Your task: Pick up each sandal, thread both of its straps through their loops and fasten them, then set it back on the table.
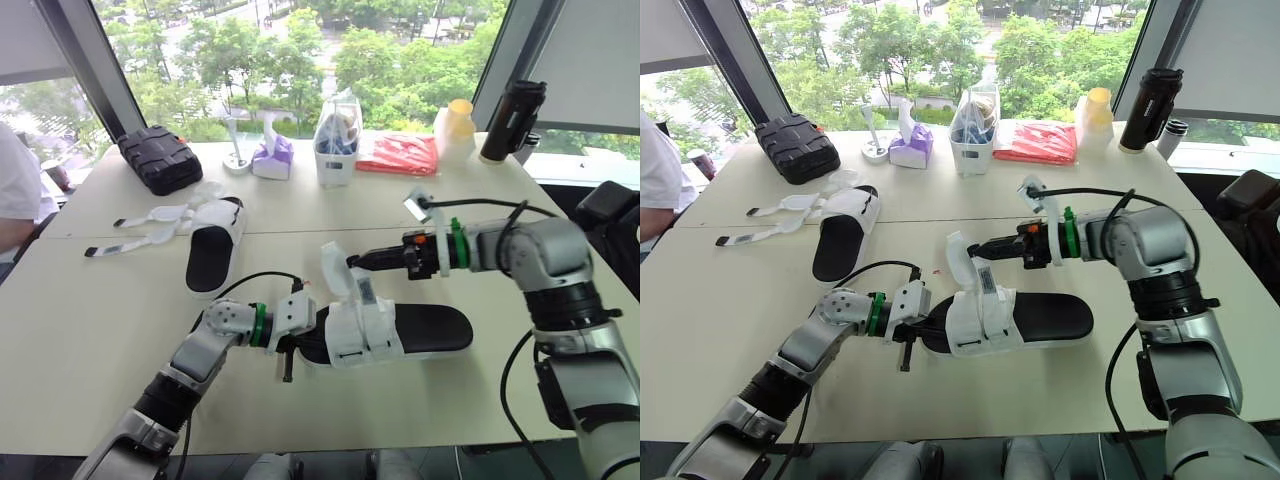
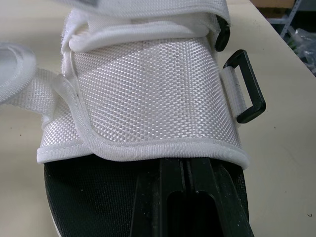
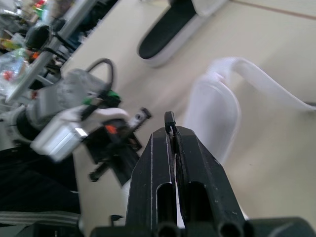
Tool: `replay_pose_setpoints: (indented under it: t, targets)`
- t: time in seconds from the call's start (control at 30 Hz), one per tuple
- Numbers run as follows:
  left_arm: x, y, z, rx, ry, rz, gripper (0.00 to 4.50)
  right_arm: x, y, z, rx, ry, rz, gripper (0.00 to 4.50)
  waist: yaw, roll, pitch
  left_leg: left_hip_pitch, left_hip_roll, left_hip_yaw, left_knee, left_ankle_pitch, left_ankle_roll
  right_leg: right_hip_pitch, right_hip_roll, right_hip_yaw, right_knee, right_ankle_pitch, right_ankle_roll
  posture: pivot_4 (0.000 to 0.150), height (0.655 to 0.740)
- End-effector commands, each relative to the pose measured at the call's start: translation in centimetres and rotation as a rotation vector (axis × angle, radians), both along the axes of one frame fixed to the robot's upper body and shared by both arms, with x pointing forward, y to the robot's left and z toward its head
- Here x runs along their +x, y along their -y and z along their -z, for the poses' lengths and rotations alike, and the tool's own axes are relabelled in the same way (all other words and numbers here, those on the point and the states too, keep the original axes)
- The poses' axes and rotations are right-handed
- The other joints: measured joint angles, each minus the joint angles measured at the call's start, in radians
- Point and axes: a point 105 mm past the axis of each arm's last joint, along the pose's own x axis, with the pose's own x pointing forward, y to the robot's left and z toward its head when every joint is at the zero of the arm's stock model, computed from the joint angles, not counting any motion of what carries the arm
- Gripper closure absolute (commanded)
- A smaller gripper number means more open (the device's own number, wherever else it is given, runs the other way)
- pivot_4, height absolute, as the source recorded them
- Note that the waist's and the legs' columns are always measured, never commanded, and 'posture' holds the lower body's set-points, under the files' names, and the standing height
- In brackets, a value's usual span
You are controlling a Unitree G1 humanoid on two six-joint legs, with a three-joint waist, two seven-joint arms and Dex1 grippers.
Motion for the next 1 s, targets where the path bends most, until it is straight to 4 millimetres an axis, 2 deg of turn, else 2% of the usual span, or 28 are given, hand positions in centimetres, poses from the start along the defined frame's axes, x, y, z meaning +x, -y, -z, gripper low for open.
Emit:
replay_pose_setpoints:
  t: [0.03, 0.23, 0.43, 0.63, 0.8, 1.0]
  targets:
    - [-1.2, -1.0, 4.1, 0.145, -0.106, 0.005, 4.50, -0.9, -0.2, -2.6, 0.054, 0.087, -0.041, 4.49, -0.007, 0.000, 0.000, 0.000, 0.000, 0.000, 0.000, 0.000, 0.000, 0.000, 0.000, 0.000, 0.000, 0.000, 0.000, 0.150, 0.7400]
    - [-1.4, -1.1, 4.5, 0.173, -0.097, 0.028, 4.50, -1.0, 0.0, -3.2, 0.074, 0.104, -0.043, 4.49, -0.011, 0.000, 0.000, 0.000, 0.000, 0.000, 0.000, 0.000, 0.000, 0.000, 0.000, 0.000, 0.000, 0.000, 0.000, 0.150, 0.7400]
    - [-1.6, -1.3, 5.0, 0.202, -0.093, 0.045, 4.50, -2.9, -0.5, -5.8, 0.134, 0.189, -0.144, 4.49, -0.011, 0.000, 0.000, 0.000, 0.000, 0.000, 0.000, 0.000, 0.000, 0.000, 0.000, 0.000, 0.000, 0.000, 0.000, 0.150, 0.7400]
    - [-1.6, -1.5, 5.2, 0.214, -0.092, 0.049, 4.50, -4.6, -0.7, -7.0, 0.141, 0.228, -0.178, 4.49, -0.011, 0.000, 0.000, 0.000, 0.000, 0.000, 0.000, 0.000, 0.000, 0.000, 0.000, 0.000, 0.000, 0.000, 0.000, 0.150, 0.7400]
    - [-1.6, -1.7, 5.2, 0.222, -0.090, 0.056, 4.50, -3.4, -0.7, -6.5, 0.137, 0.218, -0.111, 4.49, -0.012, 0.000, 0.000, 0.000, 0.000, 0.000, 0.000, 0.000, 0.000, 0.000, 0.000, 0.000, 0.000, 0.000, 0.000, 0.150, 0.7400]
    - [-1.6, -1.7, 5.3, 0.226, -0.087, 0.062, 4.50, -0.2, -0.5, -4.0, 0.089, 0.162, -0.019, 4.49, -0.014, 0.000, 0.000, 0.000, 0.000, 0.000, 0.000, 0.000, 0.000, 0.000, 0.000, 0.000, 0.001, 0.000, 0.000, 0.150, 0.7400]
